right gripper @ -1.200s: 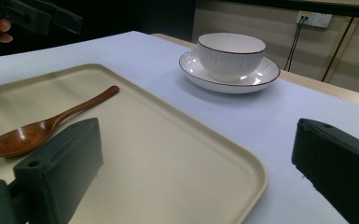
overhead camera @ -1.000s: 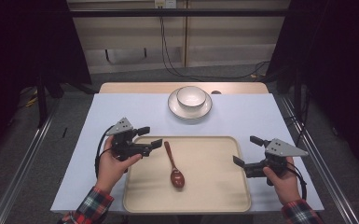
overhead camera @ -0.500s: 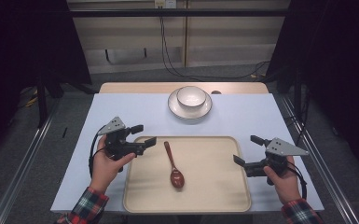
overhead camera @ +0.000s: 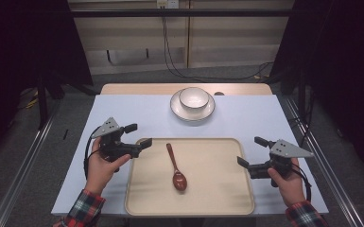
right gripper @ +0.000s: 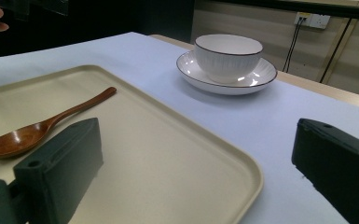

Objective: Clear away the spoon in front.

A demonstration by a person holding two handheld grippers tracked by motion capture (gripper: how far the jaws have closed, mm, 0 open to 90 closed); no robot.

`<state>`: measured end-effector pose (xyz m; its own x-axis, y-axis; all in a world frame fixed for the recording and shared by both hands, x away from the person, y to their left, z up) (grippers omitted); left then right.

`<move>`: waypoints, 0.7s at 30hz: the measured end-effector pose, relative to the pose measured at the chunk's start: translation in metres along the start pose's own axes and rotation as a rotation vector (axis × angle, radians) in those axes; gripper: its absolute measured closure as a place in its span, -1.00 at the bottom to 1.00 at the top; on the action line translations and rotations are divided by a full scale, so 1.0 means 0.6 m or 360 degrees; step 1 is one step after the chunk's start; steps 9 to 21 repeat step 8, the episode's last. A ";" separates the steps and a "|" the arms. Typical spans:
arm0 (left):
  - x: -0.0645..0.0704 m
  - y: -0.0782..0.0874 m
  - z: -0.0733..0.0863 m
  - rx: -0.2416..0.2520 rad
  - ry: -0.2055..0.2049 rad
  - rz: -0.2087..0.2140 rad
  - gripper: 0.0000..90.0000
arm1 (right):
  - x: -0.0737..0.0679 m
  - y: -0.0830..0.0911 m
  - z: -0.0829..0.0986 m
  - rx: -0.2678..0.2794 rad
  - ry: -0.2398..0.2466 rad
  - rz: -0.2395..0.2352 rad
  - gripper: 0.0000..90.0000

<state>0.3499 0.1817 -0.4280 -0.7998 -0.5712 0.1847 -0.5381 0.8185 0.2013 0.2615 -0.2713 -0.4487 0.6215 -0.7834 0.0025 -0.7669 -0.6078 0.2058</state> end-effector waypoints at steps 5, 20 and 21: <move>-0.003 0.002 0.002 0.0001 -0.0001 0.0006 -0.86 | 0.001 0.000 0.000 -0.0001 0.0000 0.0001 -0.97; -0.005 0.004 0.003 0.0010 -0.0003 0.0022 -0.89 | 0.001 0.001 0.001 -0.0011 0.0002 -0.0001 -0.97; -0.005 0.004 0.003 0.0010 -0.0003 0.0022 -0.89 | 0.001 0.001 0.001 -0.0011 0.0002 -0.0001 -0.97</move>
Point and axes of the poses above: each handheld gripper's, and its own axes: y roughly backward along the jaws, z roughly out of its underside, x roughly to its right, the point moved 2 cm from there along -y, roughly forward along the jaws, and after that the axes turned 5 degrees about x, right-handed, at the moved point
